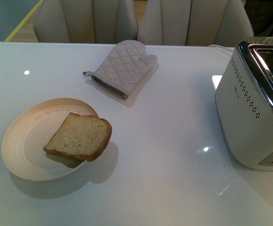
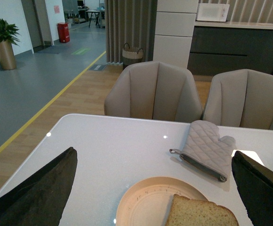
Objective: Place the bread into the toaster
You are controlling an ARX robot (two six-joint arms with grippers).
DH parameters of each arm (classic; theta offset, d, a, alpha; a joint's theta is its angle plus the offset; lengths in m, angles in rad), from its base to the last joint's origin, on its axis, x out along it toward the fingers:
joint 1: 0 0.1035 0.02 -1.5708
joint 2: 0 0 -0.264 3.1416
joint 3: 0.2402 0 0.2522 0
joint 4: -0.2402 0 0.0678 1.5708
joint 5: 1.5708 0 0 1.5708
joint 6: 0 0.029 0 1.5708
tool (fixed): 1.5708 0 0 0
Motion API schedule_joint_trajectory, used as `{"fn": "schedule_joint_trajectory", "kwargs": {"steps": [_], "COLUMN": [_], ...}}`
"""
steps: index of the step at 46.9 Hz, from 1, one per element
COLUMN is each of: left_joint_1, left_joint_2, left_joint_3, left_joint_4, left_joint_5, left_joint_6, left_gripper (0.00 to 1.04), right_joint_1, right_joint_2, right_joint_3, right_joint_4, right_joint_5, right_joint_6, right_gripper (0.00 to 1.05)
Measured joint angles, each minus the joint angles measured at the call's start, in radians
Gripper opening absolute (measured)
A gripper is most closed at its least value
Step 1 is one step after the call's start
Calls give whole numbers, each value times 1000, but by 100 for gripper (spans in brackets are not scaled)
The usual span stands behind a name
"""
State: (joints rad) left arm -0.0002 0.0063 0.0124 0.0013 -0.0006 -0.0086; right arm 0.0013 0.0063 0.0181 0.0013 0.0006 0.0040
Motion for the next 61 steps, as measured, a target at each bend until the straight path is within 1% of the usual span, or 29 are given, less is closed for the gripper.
{"fn": "schedule_joint_trajectory", "kwargs": {"steps": [21, 23, 26, 27, 30, 32, 33, 34, 37, 43, 47, 51, 54, 61], "left_joint_1": [-1, -14, -61, -68, -81, -82, -82, -80, -60, -11, 34, 54, 58, 61], "left_joint_2": [2, 39, 217, 278, 399, 450, 492, 505, 591, 742, 967, 1197, 1295, 1550], "left_joint_3": [0, 32, 159, 198, 270, 296, 316, 322, 362, 397, 404, 411, 419, 453], "left_joint_4": [-3, -86, -357, -431, -570, -613, -623, -622, -583, -460, -288, -98, -14, 167], "left_joint_5": [-3, -50, -152, -156, -146, -128, -109, -104, -73, -28, 6, 26, 51, 73], "left_joint_6": [-5, -54, -200, -254, -399, -456, -520, -527, -588, -599, -595, -591, -591, -579], "left_gripper": [98, 98, 98, 98, 98, 98, 98, 98, 98, 98, 98, 98, 98, 98], "right_joint_1": [0, 0, 0, 0, 0, 0, 0, 0, 0, 0, 0, 0, 0, 0], "right_joint_2": [0, 0, 0, 0, -1, -1, -1, -1, -1, -1, -1, -1, -1, -1], "right_joint_3": [0, 0, 0, 0, 0, 0, 0, 0, 0, 0, 0, 0, 0, 0], "right_joint_4": [0, 0, 0, 0, 0, 0, 0, 0, 0, 0, 0, 0, 0, 0], "right_joint_5": [0, 0, 1, 0, -1, 0, 0, 0, 0, 0, 0, 0, 0, 0], "right_joint_6": [0, 0, 0, 0, 0, 0, 0, 0, 0, 0, 0, 0, 0, 0], "right_gripper": [96, 96, 96, 96, 96, 96, 96, 96, 96, 96, 96, 96, 96, 96]}}
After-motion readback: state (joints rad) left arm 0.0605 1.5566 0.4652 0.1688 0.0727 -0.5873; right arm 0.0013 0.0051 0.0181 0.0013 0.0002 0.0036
